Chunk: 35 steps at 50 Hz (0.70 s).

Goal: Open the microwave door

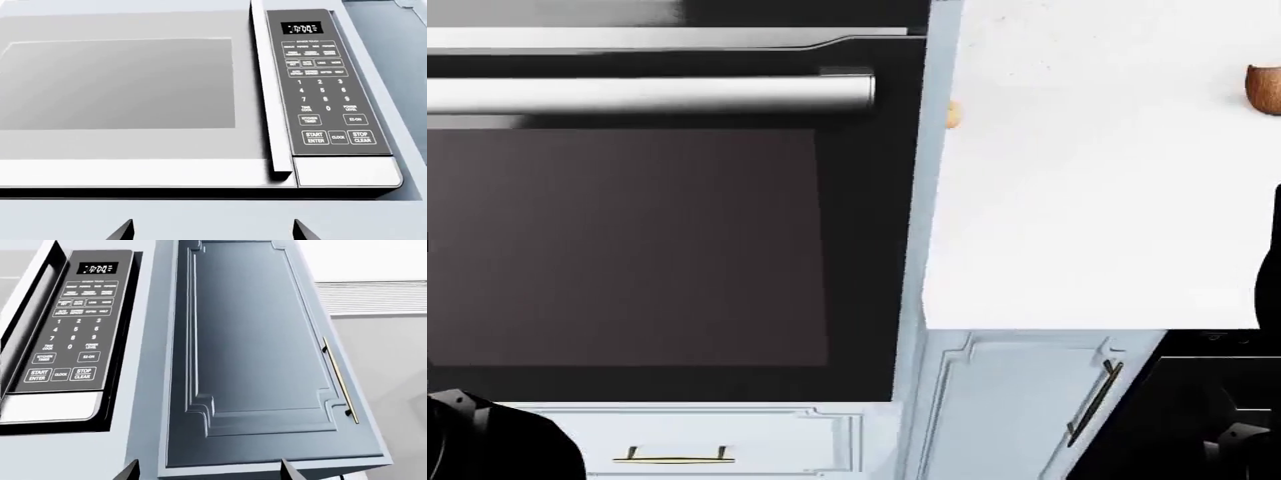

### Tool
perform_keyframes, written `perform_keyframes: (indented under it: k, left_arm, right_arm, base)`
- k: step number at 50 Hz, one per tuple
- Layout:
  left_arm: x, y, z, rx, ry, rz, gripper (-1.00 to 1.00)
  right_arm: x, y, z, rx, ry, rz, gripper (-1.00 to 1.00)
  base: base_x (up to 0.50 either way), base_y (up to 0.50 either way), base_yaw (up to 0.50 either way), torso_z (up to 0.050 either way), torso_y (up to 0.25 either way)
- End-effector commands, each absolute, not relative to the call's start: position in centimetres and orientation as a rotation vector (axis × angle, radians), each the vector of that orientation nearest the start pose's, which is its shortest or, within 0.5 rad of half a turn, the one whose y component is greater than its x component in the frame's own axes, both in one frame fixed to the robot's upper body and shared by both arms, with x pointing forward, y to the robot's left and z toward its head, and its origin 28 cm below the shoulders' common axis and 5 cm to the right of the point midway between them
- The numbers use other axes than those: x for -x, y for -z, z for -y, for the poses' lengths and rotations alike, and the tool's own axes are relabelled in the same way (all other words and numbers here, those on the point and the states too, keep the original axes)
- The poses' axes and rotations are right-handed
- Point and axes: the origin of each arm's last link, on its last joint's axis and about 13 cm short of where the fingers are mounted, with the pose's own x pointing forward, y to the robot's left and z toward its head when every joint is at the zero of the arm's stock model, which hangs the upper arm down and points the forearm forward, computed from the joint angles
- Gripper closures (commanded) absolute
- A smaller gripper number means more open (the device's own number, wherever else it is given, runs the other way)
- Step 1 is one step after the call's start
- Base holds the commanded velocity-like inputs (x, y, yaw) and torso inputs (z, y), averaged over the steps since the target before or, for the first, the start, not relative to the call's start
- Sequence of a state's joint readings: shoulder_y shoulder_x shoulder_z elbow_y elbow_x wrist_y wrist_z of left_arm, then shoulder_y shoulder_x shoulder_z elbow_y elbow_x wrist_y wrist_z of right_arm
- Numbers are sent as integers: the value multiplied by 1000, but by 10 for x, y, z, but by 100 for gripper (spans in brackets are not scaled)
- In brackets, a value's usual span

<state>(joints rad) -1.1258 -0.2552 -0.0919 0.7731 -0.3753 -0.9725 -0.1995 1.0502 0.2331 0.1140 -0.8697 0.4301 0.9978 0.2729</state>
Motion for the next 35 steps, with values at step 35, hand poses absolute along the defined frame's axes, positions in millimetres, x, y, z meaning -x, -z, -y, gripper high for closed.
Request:
perform_keyframes:
  k: [35]
  left_arm:
    - [-240,-456,-247,-59,-6,831,-100]
  right_arm:
    - [-213,-341,123,-48,38,908,-100]
  base:
    - [0,-147,0,0,0]
